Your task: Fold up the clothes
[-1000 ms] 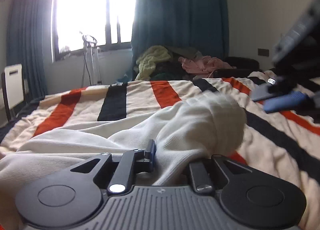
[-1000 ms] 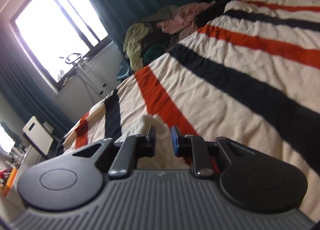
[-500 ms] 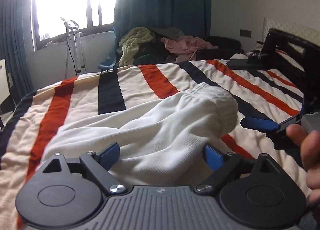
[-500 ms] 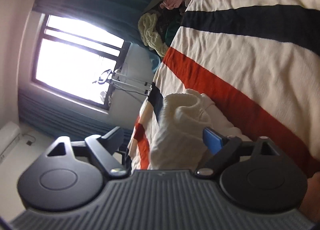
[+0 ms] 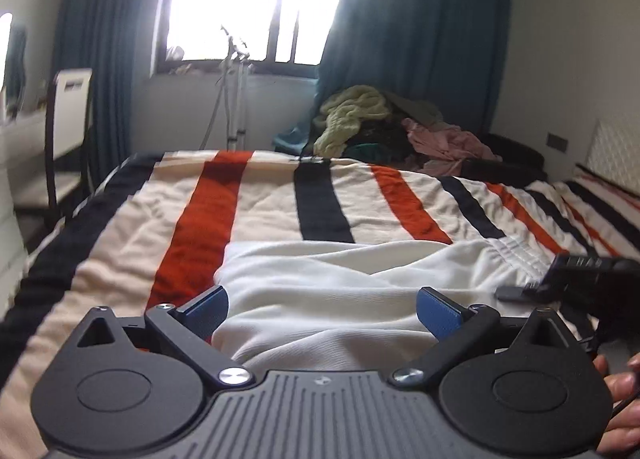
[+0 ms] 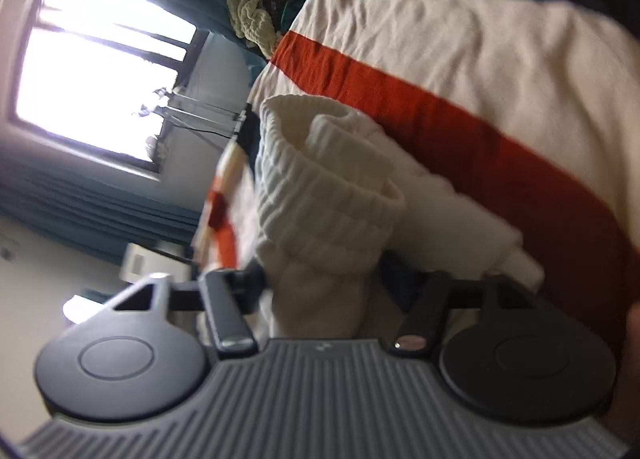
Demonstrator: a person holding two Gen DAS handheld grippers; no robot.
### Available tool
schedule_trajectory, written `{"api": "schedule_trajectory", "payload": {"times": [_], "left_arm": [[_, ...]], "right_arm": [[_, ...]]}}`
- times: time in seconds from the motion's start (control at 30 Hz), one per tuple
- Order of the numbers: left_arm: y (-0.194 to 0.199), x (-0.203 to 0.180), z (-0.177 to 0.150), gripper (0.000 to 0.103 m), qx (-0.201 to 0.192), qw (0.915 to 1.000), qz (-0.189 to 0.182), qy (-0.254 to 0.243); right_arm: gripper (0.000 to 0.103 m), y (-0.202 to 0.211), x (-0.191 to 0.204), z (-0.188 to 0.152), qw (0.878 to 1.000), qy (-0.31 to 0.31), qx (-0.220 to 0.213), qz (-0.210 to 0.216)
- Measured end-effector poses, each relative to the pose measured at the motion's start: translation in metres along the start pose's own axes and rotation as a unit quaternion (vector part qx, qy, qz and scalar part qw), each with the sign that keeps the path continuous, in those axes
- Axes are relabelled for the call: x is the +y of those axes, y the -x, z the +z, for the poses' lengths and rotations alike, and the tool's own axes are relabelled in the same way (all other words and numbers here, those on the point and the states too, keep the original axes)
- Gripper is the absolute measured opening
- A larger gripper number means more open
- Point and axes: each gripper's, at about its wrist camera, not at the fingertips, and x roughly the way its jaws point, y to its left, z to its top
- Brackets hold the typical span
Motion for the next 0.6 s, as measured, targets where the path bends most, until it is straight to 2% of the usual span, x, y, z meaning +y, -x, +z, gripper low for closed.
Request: {"api": "schedule_trajectory", "payload": {"times": [0.1, 0.17, 0.33, 0.47, 0.53, 0.6], "left_arm": [[0.001, 0.015, 0.003, 0.101, -0.002, 0.9997, 0.0, 0.026], [0.002, 0.022, 0.004, 0.101, -0.008, 0.9994, 0.002, 0.035], [0.005, 0.039, 0.001, 0.101, -0.01, 0.9976, -0.001, 0.068], [0.001, 0.052, -0.002, 0.101, 0.002, 0.9943, -0.012, 0.106], [-0.005, 0.057, -0.006, 0.101, 0.017, 0.991, -0.017, 0.132], [-0.014, 0.062, -0.01, 0.101, 0.038, 0.9862, -0.026, 0.159]], "right_arm": [[0.04, -0.009, 0.015, -0.002, 0.998, 0.049, -0.012, -0.03], [0.03, -0.005, 0.022, 0.002, 0.997, 0.074, -0.021, -0.028], [0.027, 0.028, 0.046, 0.026, 0.991, 0.125, -0.039, 0.012], [0.027, 0.018, 0.029, 0.051, 0.987, 0.15, 0.048, -0.003], [0.028, 0.014, 0.021, 0.063, 0.982, 0.163, 0.092, -0.01], [0.032, 0.009, 0.012, 0.076, 0.975, 0.174, 0.135, -0.017]]}}
